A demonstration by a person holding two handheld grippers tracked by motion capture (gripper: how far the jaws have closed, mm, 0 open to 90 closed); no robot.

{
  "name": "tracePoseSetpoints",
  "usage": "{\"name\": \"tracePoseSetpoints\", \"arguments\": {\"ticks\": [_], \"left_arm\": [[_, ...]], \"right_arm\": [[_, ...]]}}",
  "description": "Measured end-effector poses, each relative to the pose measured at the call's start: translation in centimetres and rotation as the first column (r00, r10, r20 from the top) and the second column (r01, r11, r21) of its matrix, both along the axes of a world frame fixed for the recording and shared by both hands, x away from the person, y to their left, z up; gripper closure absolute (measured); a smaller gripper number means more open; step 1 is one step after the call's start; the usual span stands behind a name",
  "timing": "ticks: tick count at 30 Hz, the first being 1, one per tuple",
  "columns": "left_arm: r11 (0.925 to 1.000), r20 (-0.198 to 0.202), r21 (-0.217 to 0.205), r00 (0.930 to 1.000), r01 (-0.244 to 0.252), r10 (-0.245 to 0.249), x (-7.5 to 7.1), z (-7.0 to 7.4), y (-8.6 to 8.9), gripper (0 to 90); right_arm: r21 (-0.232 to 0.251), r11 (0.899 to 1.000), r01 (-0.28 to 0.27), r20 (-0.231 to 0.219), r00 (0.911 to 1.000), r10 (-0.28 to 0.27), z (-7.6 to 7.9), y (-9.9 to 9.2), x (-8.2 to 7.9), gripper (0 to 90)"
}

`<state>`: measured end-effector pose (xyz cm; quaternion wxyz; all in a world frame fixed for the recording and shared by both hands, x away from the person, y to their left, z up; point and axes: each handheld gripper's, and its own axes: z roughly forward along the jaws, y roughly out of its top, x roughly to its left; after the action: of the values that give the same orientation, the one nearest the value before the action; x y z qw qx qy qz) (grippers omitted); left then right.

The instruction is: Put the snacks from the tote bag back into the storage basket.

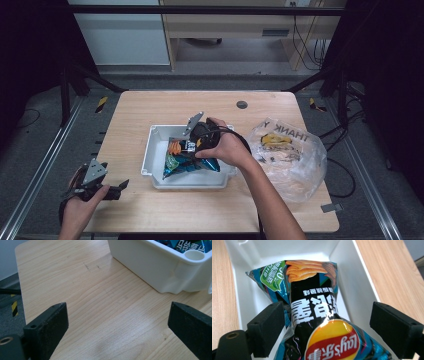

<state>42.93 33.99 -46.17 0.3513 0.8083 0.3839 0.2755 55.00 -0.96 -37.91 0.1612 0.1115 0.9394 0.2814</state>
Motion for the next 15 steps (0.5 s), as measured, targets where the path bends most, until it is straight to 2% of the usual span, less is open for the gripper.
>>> {"name": "tracePoseSetpoints", "arguments": {"ticks": [15], "left_arm": [[1.0000, -0.002, -0.004, 1.0000, -0.002, 0.002, 0.0, -0.1, -0.1, 2.7]], "right_arm": [[0.074, 0.997, 0.033, 0.024, 0.9991, -0.034, 1.2, -1.0, -0.6, 11.0]]}}
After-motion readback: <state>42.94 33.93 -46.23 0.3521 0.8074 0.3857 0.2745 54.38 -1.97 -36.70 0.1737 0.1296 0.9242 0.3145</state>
